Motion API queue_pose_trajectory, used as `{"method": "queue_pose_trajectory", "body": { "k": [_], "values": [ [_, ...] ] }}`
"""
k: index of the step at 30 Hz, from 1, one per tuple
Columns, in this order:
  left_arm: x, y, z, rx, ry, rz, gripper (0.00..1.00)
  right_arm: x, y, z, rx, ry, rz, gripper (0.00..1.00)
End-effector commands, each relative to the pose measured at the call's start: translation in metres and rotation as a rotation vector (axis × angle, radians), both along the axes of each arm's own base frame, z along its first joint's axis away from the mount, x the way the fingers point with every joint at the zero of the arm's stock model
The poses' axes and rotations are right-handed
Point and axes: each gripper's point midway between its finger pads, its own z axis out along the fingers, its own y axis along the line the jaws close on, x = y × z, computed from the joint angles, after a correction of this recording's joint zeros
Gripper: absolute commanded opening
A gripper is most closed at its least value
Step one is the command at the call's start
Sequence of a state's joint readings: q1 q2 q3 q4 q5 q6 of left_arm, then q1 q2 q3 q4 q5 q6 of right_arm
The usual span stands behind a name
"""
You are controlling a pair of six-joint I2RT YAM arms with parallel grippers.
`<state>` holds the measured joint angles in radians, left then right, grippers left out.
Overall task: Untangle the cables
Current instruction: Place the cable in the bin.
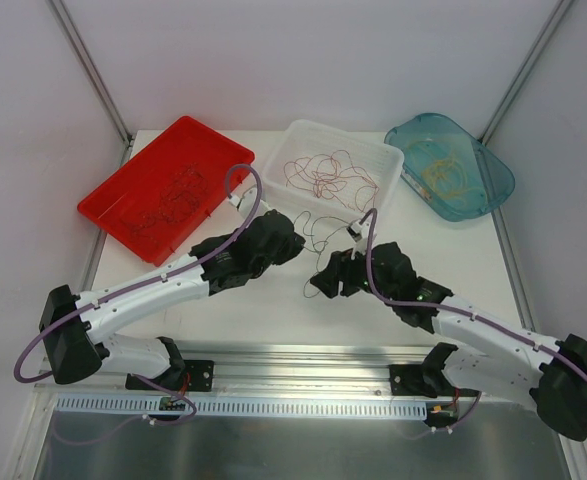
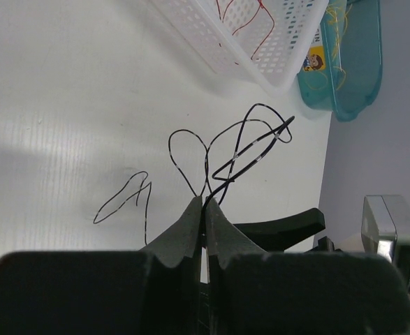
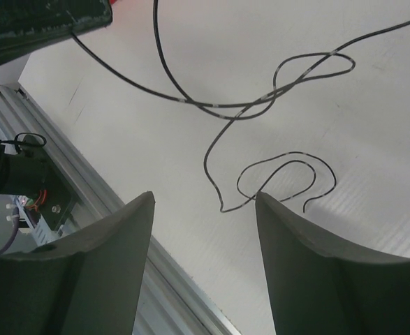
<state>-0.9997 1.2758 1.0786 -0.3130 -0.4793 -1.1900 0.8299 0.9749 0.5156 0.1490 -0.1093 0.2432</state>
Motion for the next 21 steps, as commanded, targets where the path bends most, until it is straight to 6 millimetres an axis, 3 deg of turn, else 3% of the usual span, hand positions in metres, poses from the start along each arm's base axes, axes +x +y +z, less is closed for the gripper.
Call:
{"method": "queue_pose_trajectory", "body": {
  "k": [1,5,8,9,11,13,15,16,18,21],
  "values": [
    [0.003,-0.002,0.021,-0.062,-0.014,0.018,0.00,0.022,0.016,0.040,0.090,-0.105,-0.042,0.63],
    [0.002,0.001,0.023,-0.067,-0.018,0.023,0.00,0.029,0.021,0.032,0.063,-0.104,-0.051,0.52],
    [0.005,0.009,0.028,-0.046,-0.052,0.036,0.00,0.030,0.022,0.020,0.030,-0.079,-0.049,0.28],
    [0.005,0.013,0.031,-0.039,-0.068,0.041,0.00,0.029,0.020,0.018,0.020,-0.079,-0.051,0.15],
    [0.012,0.028,0.031,-0.003,-0.090,0.058,0.00,0.027,0.011,0.009,-0.027,-0.069,-0.064,0.01],
    [0.025,0.056,0.031,0.021,-0.099,0.102,0.00,0.028,-0.006,0.010,-0.080,-0.102,-0.099,0.01],
    [0.032,0.078,0.033,0.017,-0.099,0.120,0.00,0.025,-0.029,-0.003,-0.169,-0.097,-0.142,0.01],
    [0.035,0.090,0.032,0.038,-0.101,0.131,0.00,0.024,-0.037,0.008,-0.158,-0.129,-0.159,0.01],
    [0.045,0.125,0.027,0.061,-0.094,0.201,0.00,0.021,-0.065,-0.003,-0.250,-0.111,-0.201,0.01],
    [0.053,0.170,0.024,0.129,-0.094,0.283,0.00,0.017,-0.095,0.009,-0.272,-0.133,-0.243,0.01]
  ]
}}
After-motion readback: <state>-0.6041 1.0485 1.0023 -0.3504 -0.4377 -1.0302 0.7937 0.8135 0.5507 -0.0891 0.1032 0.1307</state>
